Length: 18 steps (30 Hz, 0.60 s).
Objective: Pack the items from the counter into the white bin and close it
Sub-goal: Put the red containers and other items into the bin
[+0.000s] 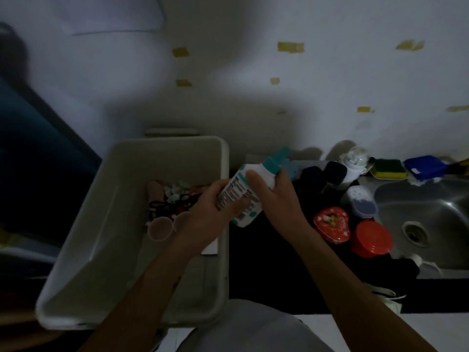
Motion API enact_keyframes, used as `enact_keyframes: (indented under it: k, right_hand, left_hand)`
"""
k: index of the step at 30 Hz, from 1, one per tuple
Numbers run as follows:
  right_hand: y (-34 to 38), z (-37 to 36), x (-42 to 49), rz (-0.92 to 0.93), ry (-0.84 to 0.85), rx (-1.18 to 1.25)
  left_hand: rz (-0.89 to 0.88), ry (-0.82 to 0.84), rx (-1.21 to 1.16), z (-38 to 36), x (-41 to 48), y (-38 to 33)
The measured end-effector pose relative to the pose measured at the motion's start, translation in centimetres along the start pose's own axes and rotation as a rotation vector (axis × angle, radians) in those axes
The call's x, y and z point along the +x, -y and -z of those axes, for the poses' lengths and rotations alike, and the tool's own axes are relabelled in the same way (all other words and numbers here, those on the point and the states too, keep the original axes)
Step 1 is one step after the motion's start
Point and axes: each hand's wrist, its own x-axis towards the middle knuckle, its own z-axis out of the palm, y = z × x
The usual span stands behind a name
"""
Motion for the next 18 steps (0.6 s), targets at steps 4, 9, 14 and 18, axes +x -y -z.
enact_keyframes:
  k: [4,9,14,18]
  right_hand:
    - [0.1,-4.1,0.2,0.015,0.106,-0.127]
    - [-0.2,-8.5,0.7,-0.060,0.057,-0.227]
    - [-1.4,-11.3,0.9,-0.210,0.182,-0.120]
    - [-1.7,-12.5,0.9,-0.214,0.101,-0.144]
  left_hand:
    - [-0.046,-0.110,0.032,5.3,-1.8,0.6]
    - [-0.092,-0.290,0.103,9.6,-3.6,1.9]
    - [-0.062,-0.317,0.037,11.6,-4.0,2.7]
    - [-0.022,-0.250,0.028,13.4,-4.3,3.0]
